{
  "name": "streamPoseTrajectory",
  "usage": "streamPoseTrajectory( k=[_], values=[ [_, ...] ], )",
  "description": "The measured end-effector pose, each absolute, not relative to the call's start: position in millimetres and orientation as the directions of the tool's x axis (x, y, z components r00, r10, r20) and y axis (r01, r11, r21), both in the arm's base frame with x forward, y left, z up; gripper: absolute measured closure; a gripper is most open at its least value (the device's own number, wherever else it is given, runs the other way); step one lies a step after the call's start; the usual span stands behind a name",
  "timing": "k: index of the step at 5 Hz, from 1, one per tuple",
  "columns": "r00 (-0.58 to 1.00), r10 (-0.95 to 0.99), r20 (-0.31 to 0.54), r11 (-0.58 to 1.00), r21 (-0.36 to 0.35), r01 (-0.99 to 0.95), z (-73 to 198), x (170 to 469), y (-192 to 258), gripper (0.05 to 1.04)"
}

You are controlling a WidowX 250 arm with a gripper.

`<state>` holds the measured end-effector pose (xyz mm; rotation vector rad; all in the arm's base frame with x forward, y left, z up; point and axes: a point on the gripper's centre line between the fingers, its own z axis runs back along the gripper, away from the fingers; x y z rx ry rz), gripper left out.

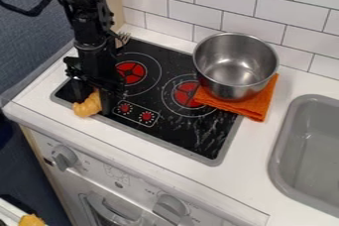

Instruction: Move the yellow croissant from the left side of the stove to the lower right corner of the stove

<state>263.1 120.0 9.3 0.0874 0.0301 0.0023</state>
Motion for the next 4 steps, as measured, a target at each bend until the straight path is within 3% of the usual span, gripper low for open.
streamPoseTrajectory(
  k=[2, 4],
  values=[
    [0.986, -0.16, 0.051, 0.981, 0.117, 0.153, 60.7, 259.6, 64.6, 0.43],
    [0.941, -0.336, 0.038, 0.937, 0.113, 0.33, 57.9, 271.6, -5.1, 0.43]
  ],
)
